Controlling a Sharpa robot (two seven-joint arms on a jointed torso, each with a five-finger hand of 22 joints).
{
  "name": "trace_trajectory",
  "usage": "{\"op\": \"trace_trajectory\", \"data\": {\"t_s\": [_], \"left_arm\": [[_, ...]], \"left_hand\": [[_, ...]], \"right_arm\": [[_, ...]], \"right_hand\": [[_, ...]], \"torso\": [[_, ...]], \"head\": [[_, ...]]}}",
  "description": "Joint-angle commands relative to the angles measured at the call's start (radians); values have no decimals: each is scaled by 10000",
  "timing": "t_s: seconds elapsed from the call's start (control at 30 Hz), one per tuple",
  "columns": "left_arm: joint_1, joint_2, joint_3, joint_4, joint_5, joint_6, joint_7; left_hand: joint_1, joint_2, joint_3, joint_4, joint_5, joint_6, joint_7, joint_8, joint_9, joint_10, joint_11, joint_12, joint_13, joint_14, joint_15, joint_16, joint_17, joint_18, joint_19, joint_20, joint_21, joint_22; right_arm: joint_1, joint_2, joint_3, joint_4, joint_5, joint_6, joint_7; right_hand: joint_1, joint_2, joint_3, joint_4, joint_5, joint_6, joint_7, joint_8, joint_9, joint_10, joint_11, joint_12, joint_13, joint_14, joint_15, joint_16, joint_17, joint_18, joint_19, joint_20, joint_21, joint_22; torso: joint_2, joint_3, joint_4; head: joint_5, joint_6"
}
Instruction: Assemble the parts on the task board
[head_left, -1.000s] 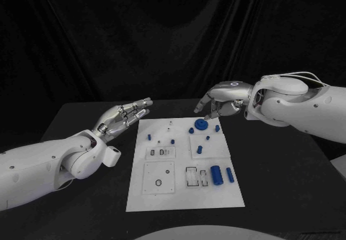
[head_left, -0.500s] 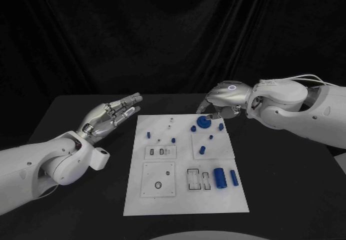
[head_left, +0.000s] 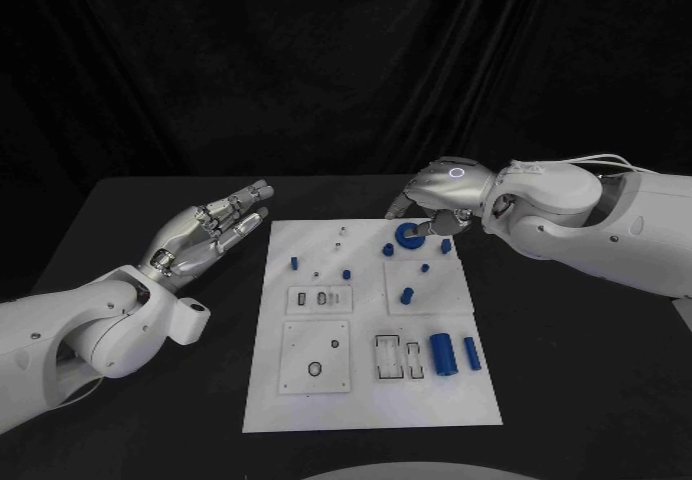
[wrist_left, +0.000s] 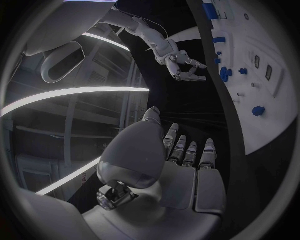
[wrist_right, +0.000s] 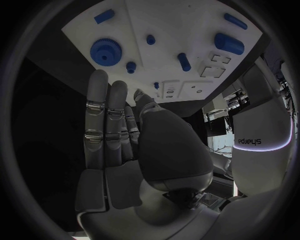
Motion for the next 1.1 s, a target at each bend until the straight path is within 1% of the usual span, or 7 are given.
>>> {"op": "trace_trajectory", "data": {"t_s": [0.03, 0.1, 0.23, 0.47, 0.53, 0.63, 1.1], "left_arm": [[34, -15, 9, 40, -74, 38, 996], [36, -23, 9, 58, -74, 55, 997], [39, -26, 9, 88, -74, 70, 1004], [40, -42, 8, 95, -74, 84, 1002], [40, -39, 8, 85, -74, 91, 1003], [41, -18, 8, 59, -74, 79, 987], [41, 1, 8, -48, -74, 66, 905]], "left_hand": [[96, 42, -68, -12, 47, -65, -4, -33, -9, -59, -2, -65, -10, -47, 9, -39, -10, 99, -72, -18, -42, -16], [98, 51, -66, -13, 54, -74, -2, -33, -10, -67, 2, -67, -10, -49, 13, -39, -10, 98, -75, -21, -43, -16], [104, 66, -60, -14, 81, -73, 1, -31, -8, -80, 9, -72, -11, -55, 13, -40, -12, 98, -86, -28, -50, -18], [105, 68, -59, -14, 84, -73, 3, -31, -8, -77, 11, -66, -10, -58, 10, -41, -12, 98, -91, -30, -54, -20], [109, 75, -56, -15, 104, -58, 12, -27, -6, -74, 24, -58, -8, -56, 7, -40, -12, 99, -90, -34, -53, -19], [111, 80, -54, -15, 115, -58, 18, -25, -5, -77, 30, -59, -8, -57, 8, -40, -12, 99, -92, -36, -54, -19], [134, 86, -48, -24, 187, -116, 18, -32, -11, -84, 39, -49, -7, -40, 51, -33, -5, 98, -71, -8, -36, -8]], "right_arm": [[-103, 70, 8, -116, -153, -368, -470], [-157, 117, 8, -180, -152, -359, -488], [-230, 175, 8, -258, -152, -311, -499], [-358, 356, 8, -468, -152, -326, -388], [-418, 452, 8, -601, -152, -330, -340], [-520, 605, 8, -815, -152, -343, -267], [-820, 1249, 8, -1606, -151, -344, 45]], "right_hand": [[-85, 0, 44, 35, -27, 39, 245, -11, 12, 144, 104, -50, 19, 132, 31, 140, 36, 53, 59, -5, 130, 96], [-97, -9, 60, 27, -23, 62, 327, -9, 9, 178, 118, -63, 17, 115, 50, 178, 45, 49, 41, 10, 162, 130], [-149, -45, 66, 27, -48, 134, 441, 9, 11, 202, 146, -113, 8, 103, 91, 261, 68, 41, 18, 40, 228, 194], [-193, -39, 116, 26, -34, 249, 443, 35, 14, 398, 127, -101, 27, 90, 105, 391, 107, 49, -26, 62, 333, 297], [-182, -40, 177, 7, 111, 322, 424, 48, 14, 544, 107, -89, 33, 86, 107, 488, 143, 53, -52, 69, 412, 372], [-203, -56, 235, 11, 132, 417, 430, 67, 16, 712, 82, -75, 39, 34, 143, 557, 169, 44, -114, 93, 482, 447], [-131, -65, 448, -35, 310, 473, 422, 31, -10, 830, 84, -173, 7, -9, 123, 707, 229, 62, -220, 99, 637, 609]], "torso": [[47, -2, -1], [48, -2, -9], [51, 0, 6], [54, -3, 11], [54, -1, -9], [55, -2, 0], [69, -1, 11]], "head": [[5, -1], [17, -1], [34, 12], [-6, 34], [39, 62], [92, 85], [153, 132]]}}
